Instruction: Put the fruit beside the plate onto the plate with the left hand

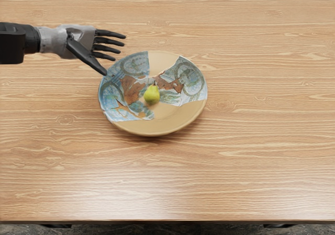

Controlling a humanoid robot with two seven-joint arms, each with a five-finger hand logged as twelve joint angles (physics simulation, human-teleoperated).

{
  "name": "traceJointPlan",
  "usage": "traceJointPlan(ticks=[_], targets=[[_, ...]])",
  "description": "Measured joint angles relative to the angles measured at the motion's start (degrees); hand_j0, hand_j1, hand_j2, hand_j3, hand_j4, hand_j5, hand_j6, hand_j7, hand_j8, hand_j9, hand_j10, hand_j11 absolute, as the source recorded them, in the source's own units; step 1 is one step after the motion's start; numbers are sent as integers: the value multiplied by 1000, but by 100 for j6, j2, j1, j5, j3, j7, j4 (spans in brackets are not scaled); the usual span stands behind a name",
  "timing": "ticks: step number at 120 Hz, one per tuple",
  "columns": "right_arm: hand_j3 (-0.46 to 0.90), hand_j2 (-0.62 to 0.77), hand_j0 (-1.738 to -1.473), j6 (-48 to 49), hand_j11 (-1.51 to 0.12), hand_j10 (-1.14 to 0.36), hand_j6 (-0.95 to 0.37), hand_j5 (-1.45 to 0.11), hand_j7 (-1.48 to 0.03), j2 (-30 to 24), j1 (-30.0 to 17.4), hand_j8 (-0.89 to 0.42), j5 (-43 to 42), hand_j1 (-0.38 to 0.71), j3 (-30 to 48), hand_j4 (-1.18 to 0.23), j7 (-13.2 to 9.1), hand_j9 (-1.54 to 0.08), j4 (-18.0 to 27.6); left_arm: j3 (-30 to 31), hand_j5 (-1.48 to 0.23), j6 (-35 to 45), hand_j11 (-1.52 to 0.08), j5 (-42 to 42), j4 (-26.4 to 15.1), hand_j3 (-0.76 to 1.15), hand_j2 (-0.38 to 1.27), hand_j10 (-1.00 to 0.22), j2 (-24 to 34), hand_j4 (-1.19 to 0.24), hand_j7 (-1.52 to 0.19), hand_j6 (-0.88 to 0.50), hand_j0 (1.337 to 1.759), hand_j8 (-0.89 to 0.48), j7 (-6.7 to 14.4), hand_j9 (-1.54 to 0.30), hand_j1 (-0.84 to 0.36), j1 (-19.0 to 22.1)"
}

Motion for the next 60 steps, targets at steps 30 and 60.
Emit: traceJointPlan(ticks=[30,60], targets=[[0,0,-1658,1,0,0,0,0,0,0,0,0,0,-349,0,0,-2,0,0,-608,-76,-2,-74,-1249,17,0,33,-57,844,-56,-75,-46,1658,-44,-6,-74,282,1664],[0,0,-1658,2,0,0,0,0,0,0,0,0,0,-349,0,0,-2,0,0,-776,-43,-2,-43,-1375,55,0,13,-31,1621,-31,-43,-27,1658,-27,-22,-43,310,1869]])
